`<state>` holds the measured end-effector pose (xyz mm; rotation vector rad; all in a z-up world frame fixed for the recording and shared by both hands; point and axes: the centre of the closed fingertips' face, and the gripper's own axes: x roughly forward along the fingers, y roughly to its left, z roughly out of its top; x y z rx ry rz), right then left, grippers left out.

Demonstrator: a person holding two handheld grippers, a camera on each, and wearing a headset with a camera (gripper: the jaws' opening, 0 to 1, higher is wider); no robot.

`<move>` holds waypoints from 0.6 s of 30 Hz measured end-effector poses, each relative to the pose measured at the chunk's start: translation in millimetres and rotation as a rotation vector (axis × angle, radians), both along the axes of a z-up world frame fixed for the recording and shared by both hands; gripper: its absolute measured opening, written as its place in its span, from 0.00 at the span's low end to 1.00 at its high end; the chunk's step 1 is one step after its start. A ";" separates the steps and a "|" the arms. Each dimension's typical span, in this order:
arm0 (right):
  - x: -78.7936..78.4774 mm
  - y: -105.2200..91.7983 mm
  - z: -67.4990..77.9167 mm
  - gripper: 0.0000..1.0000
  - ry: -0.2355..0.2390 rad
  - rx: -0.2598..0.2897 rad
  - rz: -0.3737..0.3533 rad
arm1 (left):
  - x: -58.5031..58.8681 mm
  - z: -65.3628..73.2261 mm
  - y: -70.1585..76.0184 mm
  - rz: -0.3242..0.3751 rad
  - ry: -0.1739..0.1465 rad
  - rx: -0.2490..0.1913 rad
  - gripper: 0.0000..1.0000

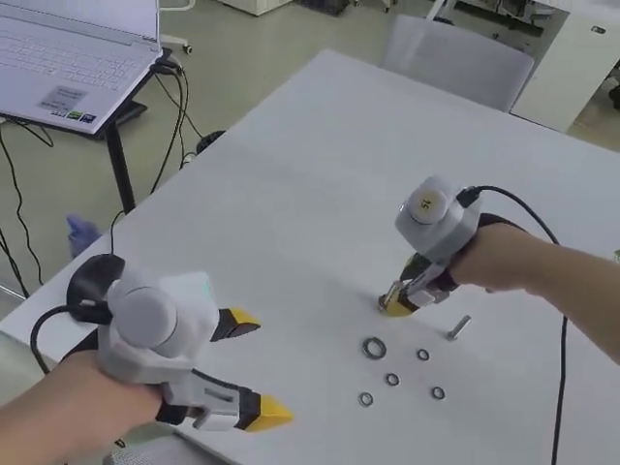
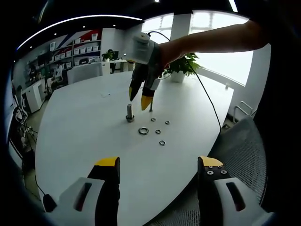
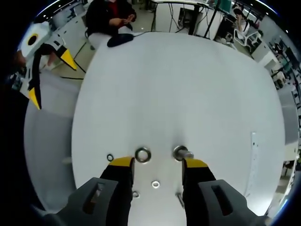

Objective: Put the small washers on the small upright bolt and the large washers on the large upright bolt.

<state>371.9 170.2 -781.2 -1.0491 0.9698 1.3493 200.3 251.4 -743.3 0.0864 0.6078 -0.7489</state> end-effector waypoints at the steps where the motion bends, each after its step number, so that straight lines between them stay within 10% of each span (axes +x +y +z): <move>1: -2.3 -0.6 -0.2 0.42 -0.005 -0.003 0.007 | -0.5 0.9 1.0 -0.002 -0.002 0.002 0.66; 18: -16.6 -10.1 -20.3 0.42 0.012 -0.011 0.010 | 2.5 5.3 -0.5 -0.028 -0.015 -0.011 0.66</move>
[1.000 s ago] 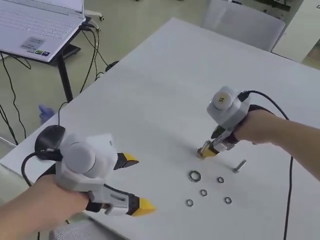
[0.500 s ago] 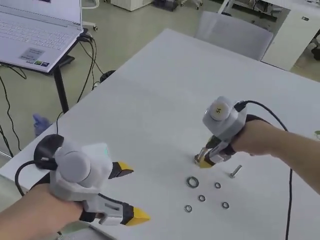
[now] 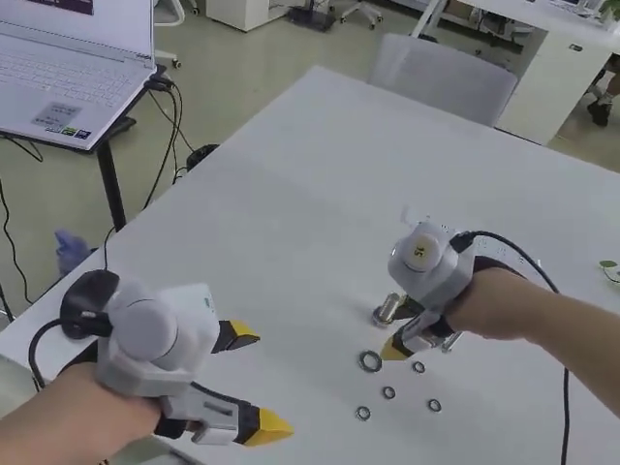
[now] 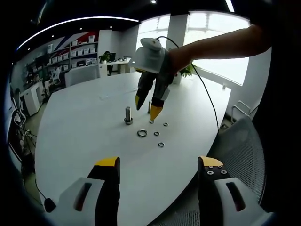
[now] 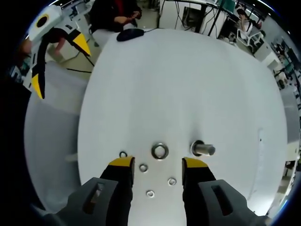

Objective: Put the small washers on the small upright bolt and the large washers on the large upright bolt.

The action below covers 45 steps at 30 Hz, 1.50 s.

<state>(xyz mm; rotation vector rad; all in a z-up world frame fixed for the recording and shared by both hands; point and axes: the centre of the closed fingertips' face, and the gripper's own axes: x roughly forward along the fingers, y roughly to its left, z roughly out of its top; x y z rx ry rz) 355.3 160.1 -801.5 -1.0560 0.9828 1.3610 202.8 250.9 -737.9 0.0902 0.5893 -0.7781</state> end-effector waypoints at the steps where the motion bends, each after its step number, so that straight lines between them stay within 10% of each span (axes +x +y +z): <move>1: -0.8 -0.1 -1.8 0.42 0.000 0.000 -0.001 | 0.1 0.1 0.0 0.000 -0.001 0.000 0.66; 25: 1.6 2.3 -66.8 0.42 -0.002 -0.031 0.020 | -4.5 -5.9 1.7 0.032 0.022 -0.005 0.65; 45: 2.2 2.4 -75.6 0.38 -0.001 -0.024 0.000 | -8.4 -12.0 9.1 0.051 0.038 0.000 0.64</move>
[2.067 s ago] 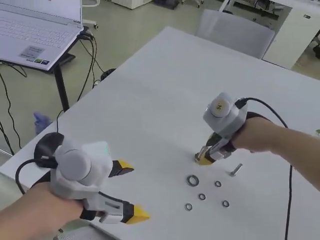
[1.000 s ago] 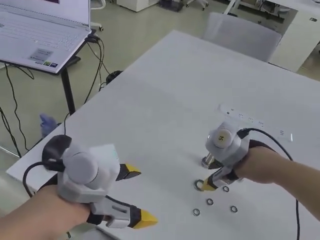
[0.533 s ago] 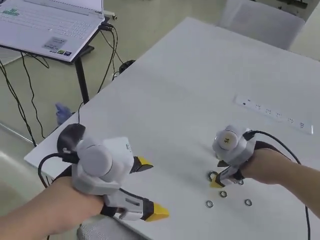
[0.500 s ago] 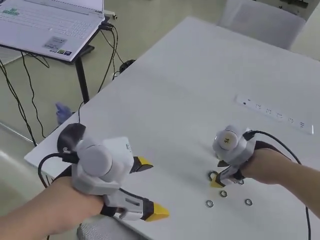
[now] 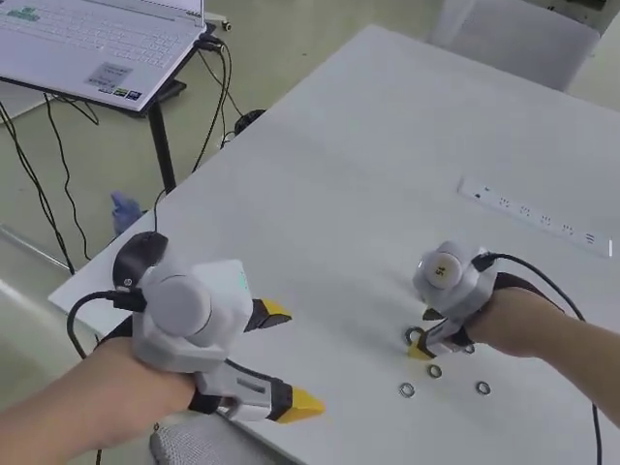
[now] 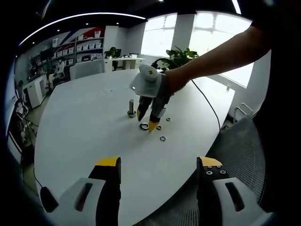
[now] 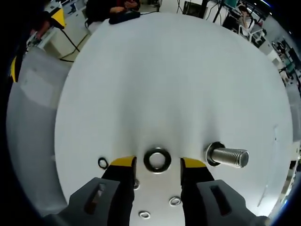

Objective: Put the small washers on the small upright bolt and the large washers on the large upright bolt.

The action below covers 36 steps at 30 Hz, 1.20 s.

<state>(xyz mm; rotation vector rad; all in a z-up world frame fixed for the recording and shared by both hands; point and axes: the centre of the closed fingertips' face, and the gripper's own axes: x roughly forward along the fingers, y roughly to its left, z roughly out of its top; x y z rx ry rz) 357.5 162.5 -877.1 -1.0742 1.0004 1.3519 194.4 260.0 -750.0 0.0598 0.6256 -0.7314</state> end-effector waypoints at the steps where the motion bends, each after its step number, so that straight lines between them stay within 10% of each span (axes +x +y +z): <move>1: -1.4 -0.3 -0.1 0.36 0.007 0.004 -0.011 | -0.2 -0.1 0.0 0.002 0.001 0.000 0.64; 36: -0.2 -0.5 0.6 0.21 -0.033 -0.069 -0.035 | -13.1 -0.3 -5.7 0.004 0.003 -0.005 0.59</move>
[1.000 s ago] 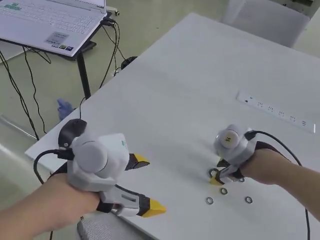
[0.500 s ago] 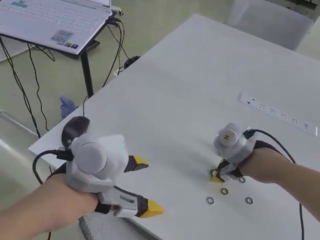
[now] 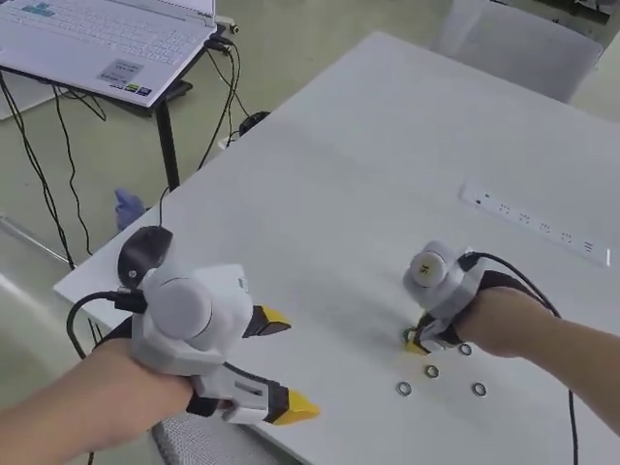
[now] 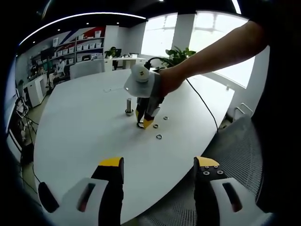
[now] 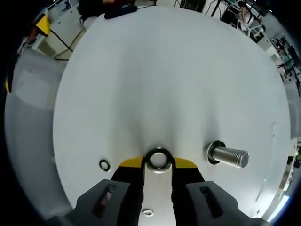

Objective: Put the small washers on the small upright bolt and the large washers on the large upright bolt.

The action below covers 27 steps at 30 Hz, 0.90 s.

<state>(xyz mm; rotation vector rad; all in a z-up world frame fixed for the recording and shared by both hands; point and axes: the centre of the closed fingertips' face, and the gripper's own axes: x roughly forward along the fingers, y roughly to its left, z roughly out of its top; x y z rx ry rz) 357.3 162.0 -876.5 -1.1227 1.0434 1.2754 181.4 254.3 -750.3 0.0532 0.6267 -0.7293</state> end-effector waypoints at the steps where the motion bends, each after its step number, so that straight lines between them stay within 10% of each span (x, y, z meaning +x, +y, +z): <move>1: 0.1 -0.1 0.0 0.21 0.004 0.000 -0.006 | -0.3 -0.1 0.4 0.000 0.002 0.003 0.59; 27: 9.4 -29.6 20.2 0.22 0.031 0.017 -0.067 | 7.7 6.7 1.5 -0.009 -0.023 0.019 0.62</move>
